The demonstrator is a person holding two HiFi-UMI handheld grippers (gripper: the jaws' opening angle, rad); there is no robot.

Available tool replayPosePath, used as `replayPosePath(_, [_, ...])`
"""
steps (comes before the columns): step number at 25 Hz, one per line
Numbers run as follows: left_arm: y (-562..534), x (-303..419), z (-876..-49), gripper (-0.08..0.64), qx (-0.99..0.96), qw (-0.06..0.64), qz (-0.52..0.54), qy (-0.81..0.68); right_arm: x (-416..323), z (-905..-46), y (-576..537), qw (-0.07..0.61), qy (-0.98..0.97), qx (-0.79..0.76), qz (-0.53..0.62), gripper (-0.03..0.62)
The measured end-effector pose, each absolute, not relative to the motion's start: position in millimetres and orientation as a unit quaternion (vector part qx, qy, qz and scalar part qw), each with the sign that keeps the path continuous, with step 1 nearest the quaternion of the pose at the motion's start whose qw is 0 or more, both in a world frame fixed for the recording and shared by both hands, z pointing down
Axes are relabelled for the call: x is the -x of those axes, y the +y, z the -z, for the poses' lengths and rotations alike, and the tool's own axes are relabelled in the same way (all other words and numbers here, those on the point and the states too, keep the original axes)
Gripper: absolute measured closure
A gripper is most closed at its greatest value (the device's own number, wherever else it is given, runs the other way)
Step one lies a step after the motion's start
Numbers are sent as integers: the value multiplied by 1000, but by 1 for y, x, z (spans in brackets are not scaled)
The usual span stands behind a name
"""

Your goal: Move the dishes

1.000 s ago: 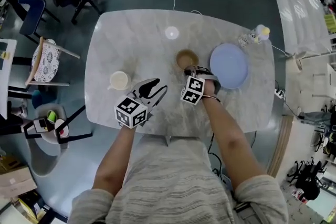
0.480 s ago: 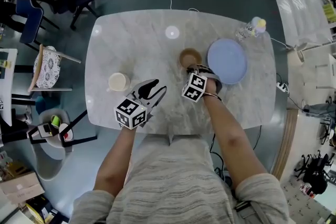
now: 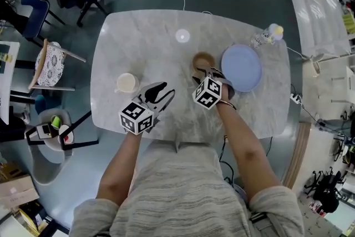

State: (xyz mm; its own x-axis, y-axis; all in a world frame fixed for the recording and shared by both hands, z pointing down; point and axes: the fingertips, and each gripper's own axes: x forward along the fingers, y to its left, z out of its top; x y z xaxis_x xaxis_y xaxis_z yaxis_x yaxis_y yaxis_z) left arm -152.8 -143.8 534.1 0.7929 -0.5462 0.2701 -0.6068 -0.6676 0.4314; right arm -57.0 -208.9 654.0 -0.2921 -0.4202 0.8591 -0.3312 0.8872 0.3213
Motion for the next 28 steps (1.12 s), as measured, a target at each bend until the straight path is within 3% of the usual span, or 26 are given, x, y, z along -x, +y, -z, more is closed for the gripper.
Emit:
replayPosePath(12, [-133,214,-525,393,-886,258,-36,-385,179,-622,-166,464,-876,-79,104,448])
replayPosePath(28, [-91,304,-545,393,-836,279,-19,-471,317,-622,-129,479,-836,96,250,463])
